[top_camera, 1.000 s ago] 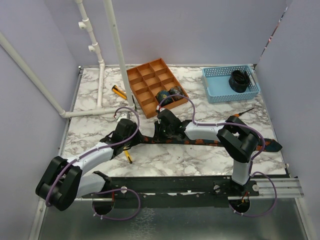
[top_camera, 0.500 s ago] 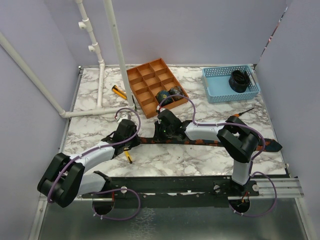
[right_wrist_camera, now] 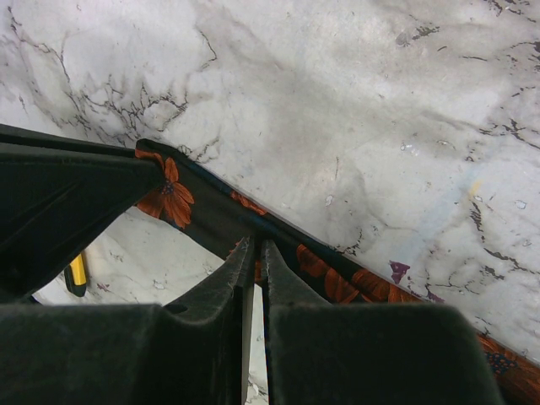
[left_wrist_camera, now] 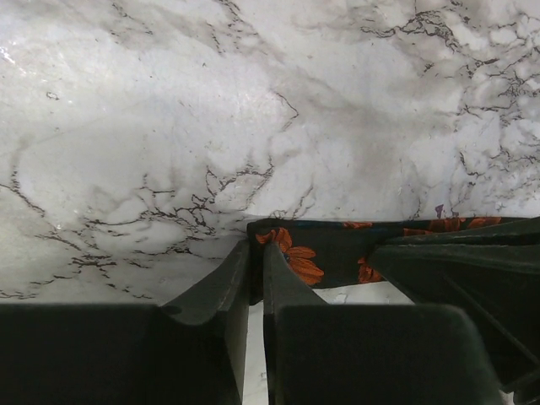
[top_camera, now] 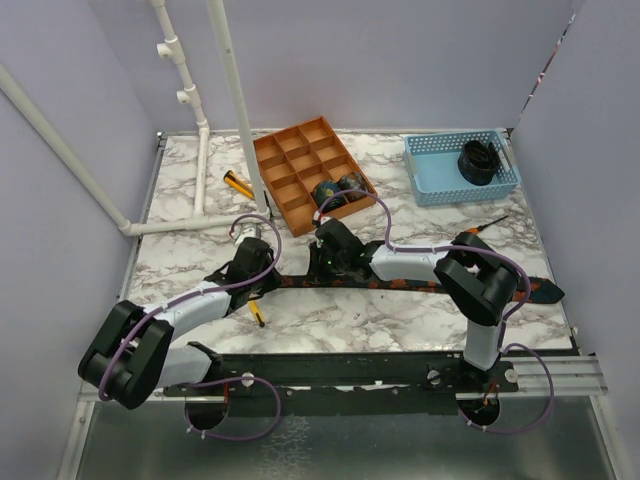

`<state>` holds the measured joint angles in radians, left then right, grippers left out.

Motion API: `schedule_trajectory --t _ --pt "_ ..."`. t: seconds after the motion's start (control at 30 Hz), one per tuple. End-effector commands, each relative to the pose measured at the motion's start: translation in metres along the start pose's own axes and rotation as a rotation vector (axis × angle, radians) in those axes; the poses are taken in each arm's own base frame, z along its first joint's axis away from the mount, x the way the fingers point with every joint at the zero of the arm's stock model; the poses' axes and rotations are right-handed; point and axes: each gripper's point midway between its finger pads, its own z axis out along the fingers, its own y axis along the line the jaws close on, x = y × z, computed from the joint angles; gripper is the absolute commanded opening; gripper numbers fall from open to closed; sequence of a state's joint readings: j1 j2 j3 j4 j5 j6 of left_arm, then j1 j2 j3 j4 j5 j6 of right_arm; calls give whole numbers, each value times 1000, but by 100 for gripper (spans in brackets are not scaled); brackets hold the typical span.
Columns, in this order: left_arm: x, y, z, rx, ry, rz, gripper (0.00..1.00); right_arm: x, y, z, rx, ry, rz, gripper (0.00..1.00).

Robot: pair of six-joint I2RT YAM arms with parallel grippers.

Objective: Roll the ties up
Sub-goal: Roll the tie at the center of the board.

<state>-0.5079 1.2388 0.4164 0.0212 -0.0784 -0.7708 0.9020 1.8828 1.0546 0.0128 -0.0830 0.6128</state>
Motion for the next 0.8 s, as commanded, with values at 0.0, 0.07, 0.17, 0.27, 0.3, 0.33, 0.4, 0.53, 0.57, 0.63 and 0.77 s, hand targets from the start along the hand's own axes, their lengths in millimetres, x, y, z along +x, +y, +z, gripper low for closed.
schedule_trajectory --t 0.0,0.07,0.17,0.27,0.3,0.33,0.4,0.53,0.57,0.63,0.77 --pt "19 17 0 -41 62 20 6 45 -40 1 132 128 -7 10" --pt "18 14 -1 -24 60 23 0 46 -40 2 131 128 -4 10" --pt "15 6 -5 8 49 21 0 46 -40 3 129 130 0 10" --pt "6 -6 -12 54 23 16 0 49 -42 4 133 135 4 10" --pt "3 -10 -15 63 14 16 0 49 -42 4 135 135 6 10" --pt "-2 -14 -19 70 2 19 0 51 -43 4 140 139 8 10" --pt "-9 -21 -25 71 -15 36 0 53 -46 5 149 145 10 10" --pt "-18 -39 -34 88 -29 86 0 55 -48 7 156 150 17 10" --pt "-17 -44 -35 93 -27 100 0 55 -47 7 154 150 19 10" --pt "-13 -53 -36 104 -18 126 0 56 -46 7 145 149 20 10" --pt "-6 -71 -37 117 -11 165 0 59 -38 10 95 156 35 10"
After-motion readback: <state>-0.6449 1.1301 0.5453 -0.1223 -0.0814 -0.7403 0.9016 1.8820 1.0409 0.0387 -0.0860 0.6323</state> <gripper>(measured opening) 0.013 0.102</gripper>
